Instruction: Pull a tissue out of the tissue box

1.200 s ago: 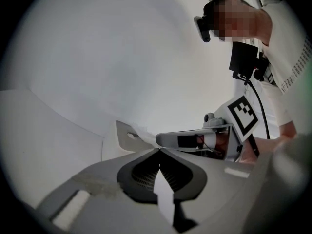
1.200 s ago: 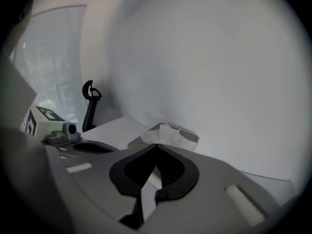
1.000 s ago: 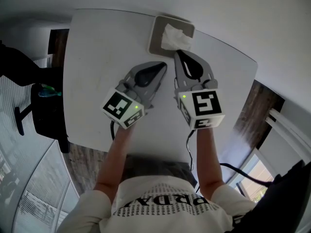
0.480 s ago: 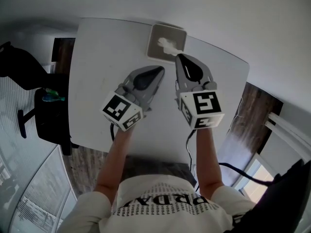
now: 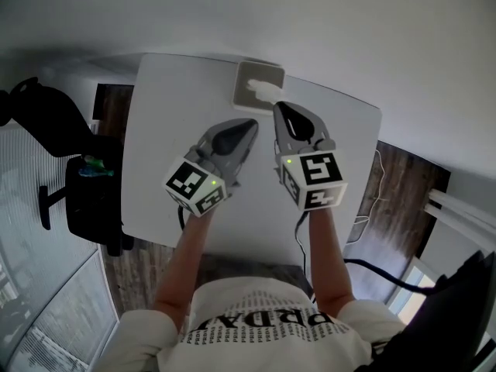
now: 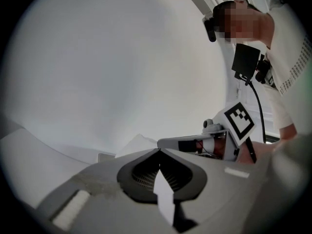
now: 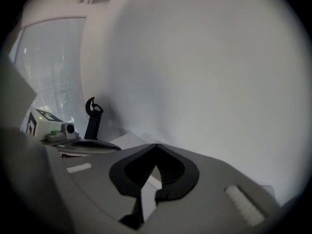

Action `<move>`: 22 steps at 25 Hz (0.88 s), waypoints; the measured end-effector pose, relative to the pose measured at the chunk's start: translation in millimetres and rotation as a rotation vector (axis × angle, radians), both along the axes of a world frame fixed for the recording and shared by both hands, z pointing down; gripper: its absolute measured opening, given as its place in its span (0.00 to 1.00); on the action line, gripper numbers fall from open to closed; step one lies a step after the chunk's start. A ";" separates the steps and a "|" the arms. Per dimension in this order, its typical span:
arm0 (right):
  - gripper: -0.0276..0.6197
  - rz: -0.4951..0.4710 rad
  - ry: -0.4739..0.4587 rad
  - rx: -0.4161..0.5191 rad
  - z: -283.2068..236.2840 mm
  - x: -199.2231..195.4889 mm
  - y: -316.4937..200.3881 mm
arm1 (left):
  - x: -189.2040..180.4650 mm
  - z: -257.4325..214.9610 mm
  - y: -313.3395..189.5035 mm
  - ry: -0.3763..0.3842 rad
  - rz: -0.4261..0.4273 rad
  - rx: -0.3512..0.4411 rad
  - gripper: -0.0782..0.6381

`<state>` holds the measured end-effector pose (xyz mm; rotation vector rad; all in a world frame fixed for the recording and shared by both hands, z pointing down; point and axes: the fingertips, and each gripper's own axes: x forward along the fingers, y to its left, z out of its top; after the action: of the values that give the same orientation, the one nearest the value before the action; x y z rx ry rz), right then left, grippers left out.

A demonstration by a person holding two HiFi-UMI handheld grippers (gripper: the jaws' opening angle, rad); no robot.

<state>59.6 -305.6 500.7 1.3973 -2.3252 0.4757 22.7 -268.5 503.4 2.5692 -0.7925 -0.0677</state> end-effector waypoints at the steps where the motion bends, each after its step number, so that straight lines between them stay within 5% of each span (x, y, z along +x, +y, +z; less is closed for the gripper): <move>1: 0.05 0.000 -0.002 0.003 -4.4 0.3 1.9 | 0.3 -5.1 1.7 0.002 -0.001 -0.001 0.10; 22: 0.05 0.009 -0.042 0.087 -107.1 6.0 65.1 | -5.7 -107.5 54.3 -0.016 0.022 0.085 0.10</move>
<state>65.5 -240.6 393.6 1.4503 -2.4003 0.4151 17.0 -214.2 396.0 2.6610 -0.7830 -0.0754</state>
